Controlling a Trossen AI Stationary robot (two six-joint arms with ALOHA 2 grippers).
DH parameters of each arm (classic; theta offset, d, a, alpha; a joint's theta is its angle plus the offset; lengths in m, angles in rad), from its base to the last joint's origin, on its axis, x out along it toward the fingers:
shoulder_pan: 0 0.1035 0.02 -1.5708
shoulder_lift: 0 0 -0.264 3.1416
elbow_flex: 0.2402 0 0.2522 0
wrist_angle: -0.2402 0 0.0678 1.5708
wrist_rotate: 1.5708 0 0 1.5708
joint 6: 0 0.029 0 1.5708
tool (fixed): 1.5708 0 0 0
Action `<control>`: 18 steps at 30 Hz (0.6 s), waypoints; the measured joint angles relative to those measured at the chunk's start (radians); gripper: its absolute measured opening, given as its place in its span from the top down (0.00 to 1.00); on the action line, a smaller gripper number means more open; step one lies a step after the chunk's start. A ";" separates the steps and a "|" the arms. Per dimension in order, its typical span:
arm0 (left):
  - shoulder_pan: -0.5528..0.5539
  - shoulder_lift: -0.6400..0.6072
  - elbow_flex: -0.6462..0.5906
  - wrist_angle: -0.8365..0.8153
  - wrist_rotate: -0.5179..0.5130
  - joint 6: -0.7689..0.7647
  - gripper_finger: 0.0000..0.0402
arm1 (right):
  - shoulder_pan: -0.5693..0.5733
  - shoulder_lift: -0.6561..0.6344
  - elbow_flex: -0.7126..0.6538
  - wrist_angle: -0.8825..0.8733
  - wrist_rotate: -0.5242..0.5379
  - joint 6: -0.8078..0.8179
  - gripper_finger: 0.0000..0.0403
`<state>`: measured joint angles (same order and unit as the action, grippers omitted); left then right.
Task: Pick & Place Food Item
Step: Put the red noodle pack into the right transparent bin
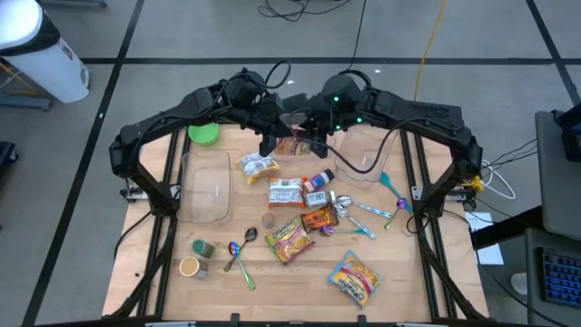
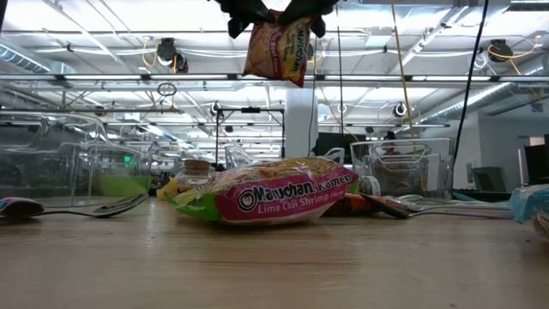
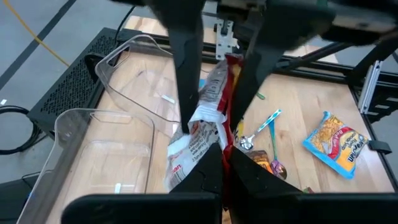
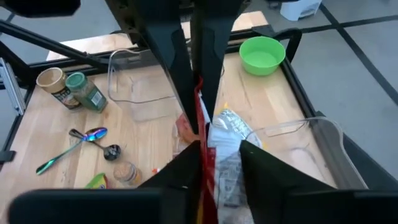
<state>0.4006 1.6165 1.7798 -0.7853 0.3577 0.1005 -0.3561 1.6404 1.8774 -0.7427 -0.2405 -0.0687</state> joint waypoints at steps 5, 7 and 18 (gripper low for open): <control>0.000 0.000 0.000 0.002 0.000 0.000 0.99 | -0.004 -0.025 0.000 0.004 0.000 -0.003 0.91; 0.000 0.000 0.000 0.004 0.000 0.000 0.99 | -0.004 -0.030 0.000 0.009 0.000 -0.002 0.95; 0.000 0.000 0.000 0.002 0.000 -0.006 0.98 | -0.002 -0.027 0.000 -0.017 -0.001 -0.019 1.00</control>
<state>0.4004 1.6169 1.7802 -0.7832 0.3573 0.0944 -0.3580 1.6131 1.8778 -0.7593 -0.2417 -0.0874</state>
